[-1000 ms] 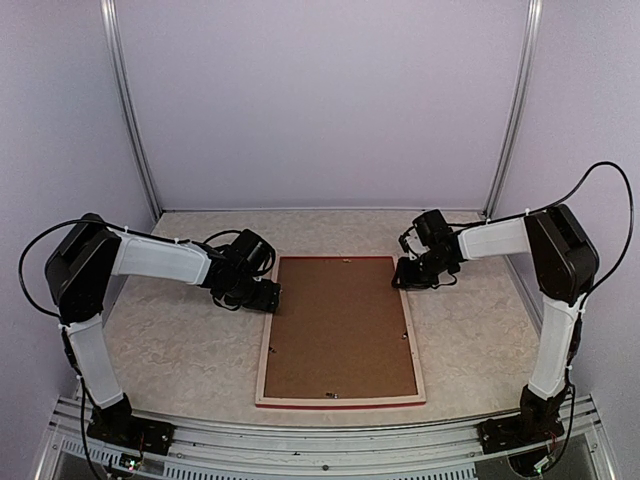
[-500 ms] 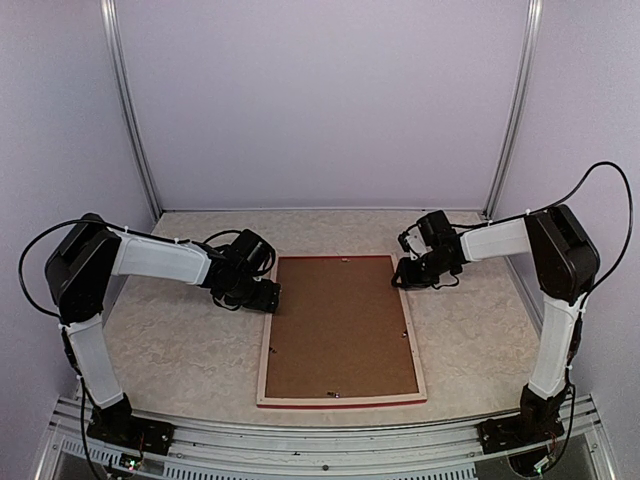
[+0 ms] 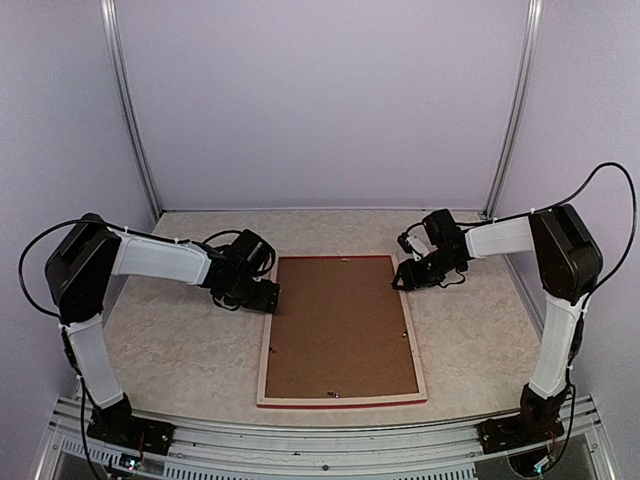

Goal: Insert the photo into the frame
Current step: Press the fastener onto the backboard, then rotate the frame body at the center of the board.

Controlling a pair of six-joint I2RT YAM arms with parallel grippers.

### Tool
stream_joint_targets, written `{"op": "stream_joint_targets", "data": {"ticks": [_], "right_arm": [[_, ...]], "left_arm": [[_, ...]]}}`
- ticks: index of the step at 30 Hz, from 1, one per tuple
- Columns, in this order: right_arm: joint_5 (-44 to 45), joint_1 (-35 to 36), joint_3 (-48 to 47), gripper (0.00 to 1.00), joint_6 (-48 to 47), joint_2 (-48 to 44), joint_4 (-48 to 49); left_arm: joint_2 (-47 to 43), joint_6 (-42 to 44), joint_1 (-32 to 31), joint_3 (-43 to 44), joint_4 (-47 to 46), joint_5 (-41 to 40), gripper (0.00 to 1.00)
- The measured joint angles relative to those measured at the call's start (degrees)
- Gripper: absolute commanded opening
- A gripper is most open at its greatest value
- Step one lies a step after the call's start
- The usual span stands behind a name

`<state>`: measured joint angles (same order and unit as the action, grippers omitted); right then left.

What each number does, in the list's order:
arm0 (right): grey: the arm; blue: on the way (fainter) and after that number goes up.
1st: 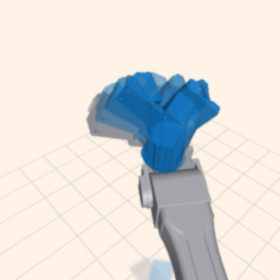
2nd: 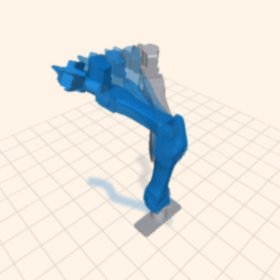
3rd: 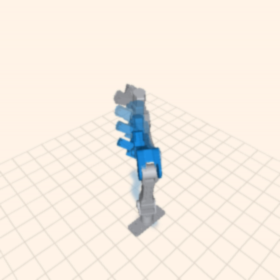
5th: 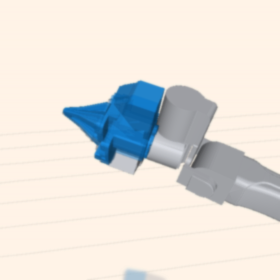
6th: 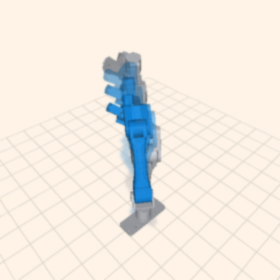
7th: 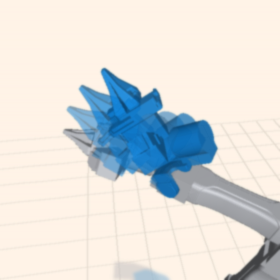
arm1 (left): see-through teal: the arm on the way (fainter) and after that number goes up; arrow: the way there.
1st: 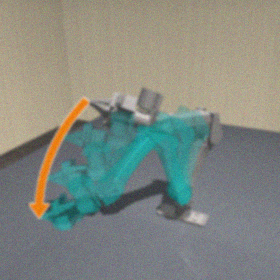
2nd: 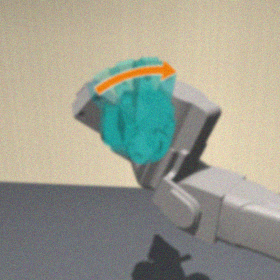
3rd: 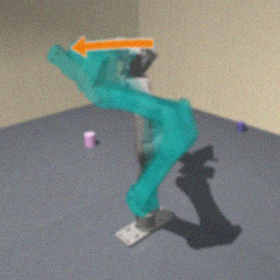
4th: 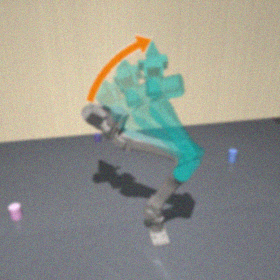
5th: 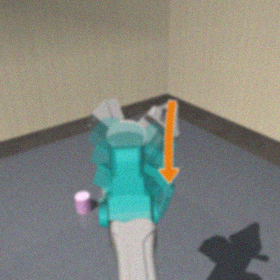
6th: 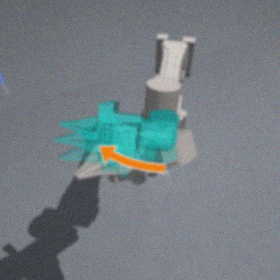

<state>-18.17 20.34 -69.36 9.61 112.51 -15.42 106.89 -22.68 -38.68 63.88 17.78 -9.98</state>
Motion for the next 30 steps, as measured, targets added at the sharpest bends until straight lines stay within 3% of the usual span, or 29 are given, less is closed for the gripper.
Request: {"op": "stream_joint_targets", "data": {"ticks": [5,15,23,26,30], "right_arm": [[0.68,-0.22,0.52,0.7,0.28,-2.47,-1.51],[2.43,0.42,9.27,0.68,4.52,-11.67,-1.6],[4.11,4.11,14.38,0.66,7.5,-12.57,-1.49],[4.35,5.11,14.86,0.61,8.22,-12.87,-0.87],[4.92,5.75,15.3,0.42,8.66,-12.98,-0.57]], "left_arm": [[0.0,0.0,-0.02,0.02,0.66,0.02,0.81],[-2.82,-1.29,0.0,0.15,2.4,-1.2,0.98],[-8.39,-1.77,0.02,2.29,3.15,-1.57,0.99],[-8.9,-1.88,0.13,2.29,3.3,-1.55,0.99],[-8.9,-1.99,0.42,2.29,3.76,-1.49,0.99]]}}
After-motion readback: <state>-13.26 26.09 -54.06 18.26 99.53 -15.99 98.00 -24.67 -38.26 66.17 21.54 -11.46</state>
